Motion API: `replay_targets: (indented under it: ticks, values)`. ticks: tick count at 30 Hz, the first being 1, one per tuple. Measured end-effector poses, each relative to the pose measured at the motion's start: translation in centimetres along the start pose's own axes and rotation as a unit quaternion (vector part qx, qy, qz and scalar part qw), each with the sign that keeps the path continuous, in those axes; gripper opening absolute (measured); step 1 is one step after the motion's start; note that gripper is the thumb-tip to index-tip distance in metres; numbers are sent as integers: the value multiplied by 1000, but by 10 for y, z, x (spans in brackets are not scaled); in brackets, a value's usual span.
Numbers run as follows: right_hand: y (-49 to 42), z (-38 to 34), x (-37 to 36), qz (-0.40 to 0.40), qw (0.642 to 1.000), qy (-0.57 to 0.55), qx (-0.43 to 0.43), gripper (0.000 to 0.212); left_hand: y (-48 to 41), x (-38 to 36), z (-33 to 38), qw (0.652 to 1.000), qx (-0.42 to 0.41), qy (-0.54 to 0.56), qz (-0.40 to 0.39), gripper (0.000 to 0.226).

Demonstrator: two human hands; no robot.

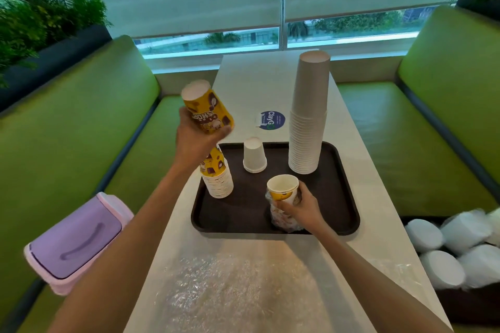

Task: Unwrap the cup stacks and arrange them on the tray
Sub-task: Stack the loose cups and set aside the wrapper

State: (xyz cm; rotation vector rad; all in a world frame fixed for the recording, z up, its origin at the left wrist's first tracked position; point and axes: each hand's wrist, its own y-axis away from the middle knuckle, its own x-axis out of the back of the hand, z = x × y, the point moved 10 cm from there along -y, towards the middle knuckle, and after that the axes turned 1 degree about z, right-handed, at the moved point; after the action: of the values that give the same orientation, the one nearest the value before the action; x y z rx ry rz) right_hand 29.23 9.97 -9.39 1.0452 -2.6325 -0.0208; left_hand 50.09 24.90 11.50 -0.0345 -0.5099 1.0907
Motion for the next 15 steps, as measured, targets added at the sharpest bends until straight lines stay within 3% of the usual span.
replay_targets:
  ticks: [3,9,15]
  values:
    - [0,-1,-1,1,1000,9,-4,75,-11,25,-2,999,-9,-22,47,76]
    - [1,-2,-1,3,1000,11,-4,78,-9,23,-30,997,28,-61,43,76]
    - [2,-2,-1,6,1000,10,-4,78,-2,1,-68,992,94,-75,-46,75]
